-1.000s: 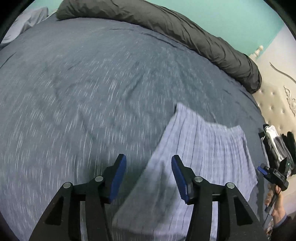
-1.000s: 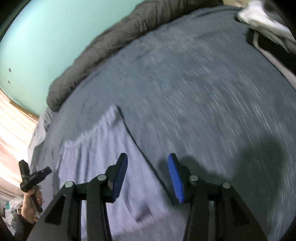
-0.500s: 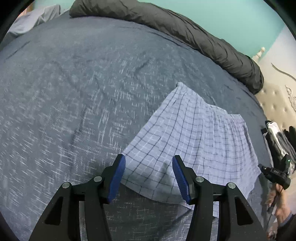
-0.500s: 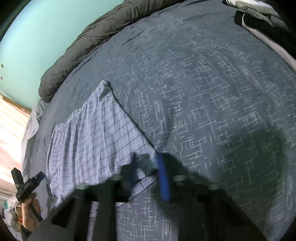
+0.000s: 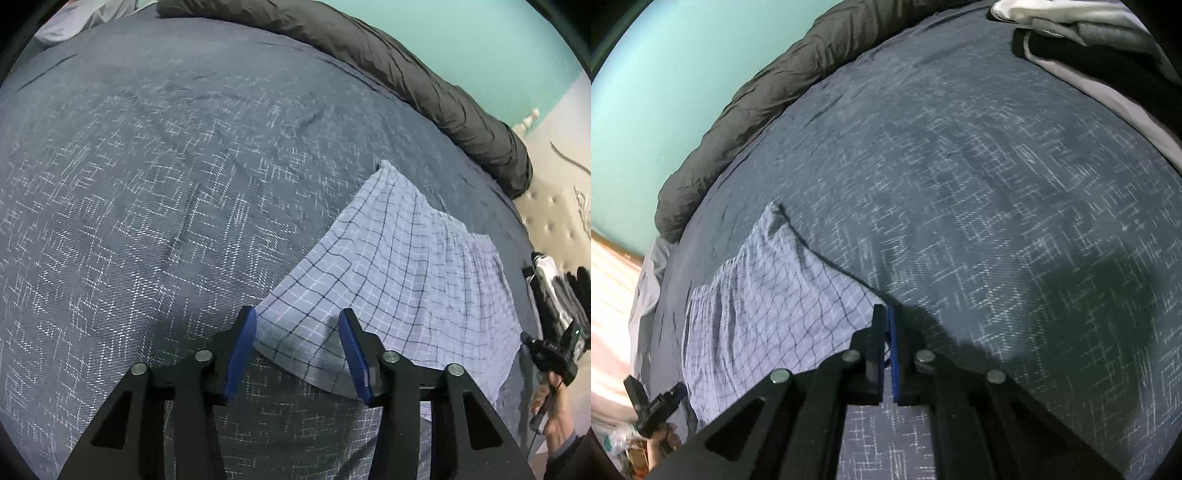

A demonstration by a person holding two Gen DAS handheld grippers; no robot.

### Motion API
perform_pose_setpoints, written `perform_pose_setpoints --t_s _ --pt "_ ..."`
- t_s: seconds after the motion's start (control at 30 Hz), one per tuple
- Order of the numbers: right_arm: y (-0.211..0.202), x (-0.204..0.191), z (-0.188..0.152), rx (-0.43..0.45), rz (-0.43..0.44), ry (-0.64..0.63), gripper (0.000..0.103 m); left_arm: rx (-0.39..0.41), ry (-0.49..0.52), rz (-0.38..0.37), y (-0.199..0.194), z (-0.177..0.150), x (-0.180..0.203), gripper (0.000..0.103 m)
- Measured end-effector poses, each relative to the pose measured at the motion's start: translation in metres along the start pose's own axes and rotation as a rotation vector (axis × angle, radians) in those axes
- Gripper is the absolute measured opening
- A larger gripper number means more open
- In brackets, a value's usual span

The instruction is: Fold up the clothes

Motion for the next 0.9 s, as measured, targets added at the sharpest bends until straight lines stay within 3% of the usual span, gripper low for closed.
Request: perform_pose_setpoints --t_s 0.1,0.23,0.4,0.67,0.9 --pt "-0.004 0.009 -0.002 0.009 -0.003 0.029 0.002 0.000 -0.032 -0.023 -0.001 0.000 -0.007 0.027" --pt "-0.002 0.008 -0.003 0.018 0.005 0.038 0.002 -0.006 -0.058 -0.054 -0.001 -0.002 -0.013 0.023" --pt "0.005 0.004 -0.005 0.013 0.006 0.036 0.002 -0.009 -0.055 -0.065 0.000 -0.002 -0.017 0.000" --pt "0.007 0.004 -0.004 0.019 -0.005 0.036 0.002 0.040 -0.079 -0.051 -0.015 0.003 -0.026 0.000" --pt "0.000 0.002 -0.006 0.037 -0.014 0.057 0.005 0.023 -0.119 -0.069 -0.013 -0.002 -0.034 0.000"
Point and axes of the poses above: each gripper's, at about its wrist camera, not at the fingertips, and y roughly the way its jaws point, x to its right, z to its top, the point moved 8 cm from there along y, roughly the way its jaws point, and after that the axes turned 4 degrees about -x, right-handed, at the moved point
